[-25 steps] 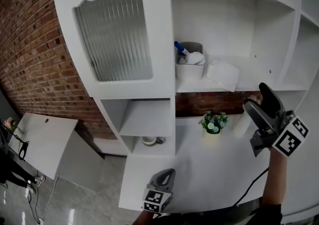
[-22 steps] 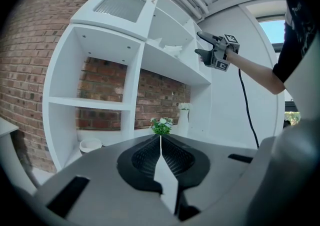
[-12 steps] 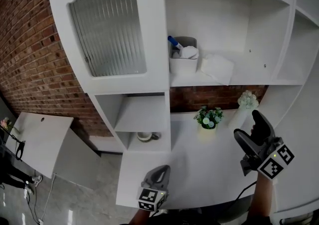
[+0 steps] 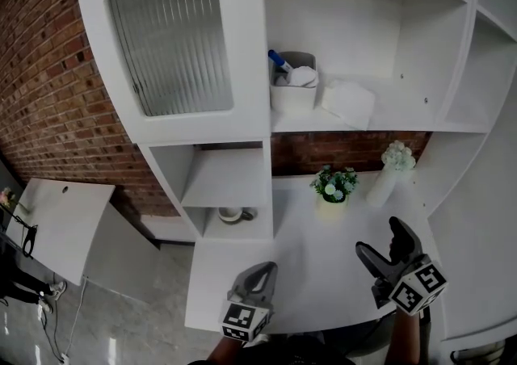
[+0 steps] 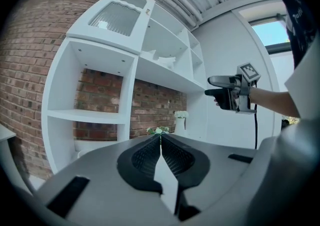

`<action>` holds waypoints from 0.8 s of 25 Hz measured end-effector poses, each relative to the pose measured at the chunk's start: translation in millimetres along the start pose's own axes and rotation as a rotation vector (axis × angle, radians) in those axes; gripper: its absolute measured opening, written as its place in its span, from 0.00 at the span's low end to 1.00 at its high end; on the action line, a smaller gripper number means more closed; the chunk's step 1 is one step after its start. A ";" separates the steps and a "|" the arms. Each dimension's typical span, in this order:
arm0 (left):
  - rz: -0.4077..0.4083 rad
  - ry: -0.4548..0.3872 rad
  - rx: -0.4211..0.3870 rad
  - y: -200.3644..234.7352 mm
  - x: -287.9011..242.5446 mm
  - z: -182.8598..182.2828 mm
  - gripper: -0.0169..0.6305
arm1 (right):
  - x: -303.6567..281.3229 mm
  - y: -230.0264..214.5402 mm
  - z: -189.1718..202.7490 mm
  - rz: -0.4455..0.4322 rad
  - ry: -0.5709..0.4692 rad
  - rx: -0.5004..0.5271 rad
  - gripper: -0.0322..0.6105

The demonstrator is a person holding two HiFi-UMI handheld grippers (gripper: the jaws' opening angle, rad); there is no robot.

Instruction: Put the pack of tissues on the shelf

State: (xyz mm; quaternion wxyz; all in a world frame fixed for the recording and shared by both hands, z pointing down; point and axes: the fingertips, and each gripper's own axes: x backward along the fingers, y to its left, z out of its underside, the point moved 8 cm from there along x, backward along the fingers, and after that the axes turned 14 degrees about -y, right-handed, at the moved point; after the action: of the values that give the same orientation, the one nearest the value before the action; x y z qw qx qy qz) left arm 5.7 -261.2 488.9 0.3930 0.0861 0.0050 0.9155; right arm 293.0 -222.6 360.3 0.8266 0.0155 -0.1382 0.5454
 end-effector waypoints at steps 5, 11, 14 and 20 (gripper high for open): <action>0.013 0.016 0.006 -5.9 1.5 2.8 0.05 | 19.4 1.6 44.7 0.087 0.052 -0.114 0.65; 0.020 0.028 0.024 -12.4 2.4 10.5 0.05 | 37.9 11.9 86.1 0.149 0.128 -0.081 0.52; 0.026 0.041 0.017 -13.9 3.8 16.7 0.05 | 43.4 23.4 103.2 0.149 0.166 -0.028 0.45; 0.029 0.028 0.012 -17.4 6.3 20.9 0.05 | 58.9 36.1 124.6 0.185 0.181 0.005 0.27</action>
State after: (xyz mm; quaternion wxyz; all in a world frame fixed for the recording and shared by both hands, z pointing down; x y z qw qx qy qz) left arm 17.4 -245.9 509.1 0.3792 0.0757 0.0147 0.9221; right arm 255.6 -177.2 490.0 0.7818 -0.0446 -0.0628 0.6187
